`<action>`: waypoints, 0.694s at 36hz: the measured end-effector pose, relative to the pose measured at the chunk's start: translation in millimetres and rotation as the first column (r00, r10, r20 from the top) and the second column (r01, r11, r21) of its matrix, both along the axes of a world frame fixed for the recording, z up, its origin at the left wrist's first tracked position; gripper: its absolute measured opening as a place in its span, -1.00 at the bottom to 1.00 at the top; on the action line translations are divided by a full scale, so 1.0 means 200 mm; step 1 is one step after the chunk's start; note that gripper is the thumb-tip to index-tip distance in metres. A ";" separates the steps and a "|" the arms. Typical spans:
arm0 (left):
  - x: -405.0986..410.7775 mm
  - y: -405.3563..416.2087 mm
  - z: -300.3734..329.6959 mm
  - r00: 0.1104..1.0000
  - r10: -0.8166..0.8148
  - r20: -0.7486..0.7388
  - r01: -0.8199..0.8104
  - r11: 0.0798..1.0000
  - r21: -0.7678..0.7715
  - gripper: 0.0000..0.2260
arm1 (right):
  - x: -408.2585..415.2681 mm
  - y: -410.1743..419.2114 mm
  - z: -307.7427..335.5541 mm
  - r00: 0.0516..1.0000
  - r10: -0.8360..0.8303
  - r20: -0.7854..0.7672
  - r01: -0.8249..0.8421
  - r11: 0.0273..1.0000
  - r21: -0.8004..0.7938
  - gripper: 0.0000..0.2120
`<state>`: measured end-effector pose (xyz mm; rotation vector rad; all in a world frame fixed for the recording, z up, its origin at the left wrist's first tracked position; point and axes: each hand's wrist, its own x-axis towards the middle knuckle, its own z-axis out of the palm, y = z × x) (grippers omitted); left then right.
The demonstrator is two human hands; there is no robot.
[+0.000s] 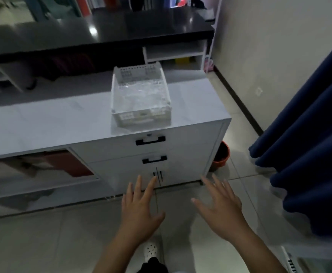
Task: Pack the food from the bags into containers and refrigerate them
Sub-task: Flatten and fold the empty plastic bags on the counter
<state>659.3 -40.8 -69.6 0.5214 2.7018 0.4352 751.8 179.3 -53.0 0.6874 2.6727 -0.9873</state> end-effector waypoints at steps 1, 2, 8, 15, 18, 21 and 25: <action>-0.06 -0.06 -0.01 1.000 0.011 0.001 -0.011 1.000 0.002 -0.11 | -0.07 -0.04 0.01 1.000 0.016 -0.004 -0.016 1.000 0.010 -0.30; -0.12 -0.11 -0.01 1.000 0.024 0.001 -0.024 1.000 0.003 -0.11 | -0.14 -0.08 0.01 1.000 0.030 -0.004 -0.030 0.999 0.020 -0.29; -0.47 -0.36 -0.04 0.994 0.102 0.028 -0.104 0.992 0.074 -0.15 | -0.47 -0.25 0.04 0.999 0.049 -0.018 -0.049 0.998 0.046 -0.31; -0.78 -0.45 0.00 0.994 0.110 -0.014 -0.107 0.982 0.156 -0.17 | -0.70 -0.28 0.19 0.992 0.125 -0.017 -0.124 0.990 0.068 -0.35; -0.94 -0.42 0.05 0.994 0.105 -0.030 -0.095 0.970 0.222 -0.15 | -0.85 -0.23 0.30 0.976 0.219 -0.005 -0.216 0.967 0.138 -0.39; -1.09 -0.34 0.11 0.991 0.121 -0.057 -0.099 0.949 0.300 -0.13 | -1.05 -0.14 0.39 0.960 0.277 -0.049 -0.265 0.950 0.164 -0.34; -1.26 -0.17 0.21 0.985 0.142 -0.096 -0.093 0.912 0.400 -0.10 | -1.36 -0.03 0.47 0.938 0.330 -0.109 -0.311 0.937 0.162 -0.35</action>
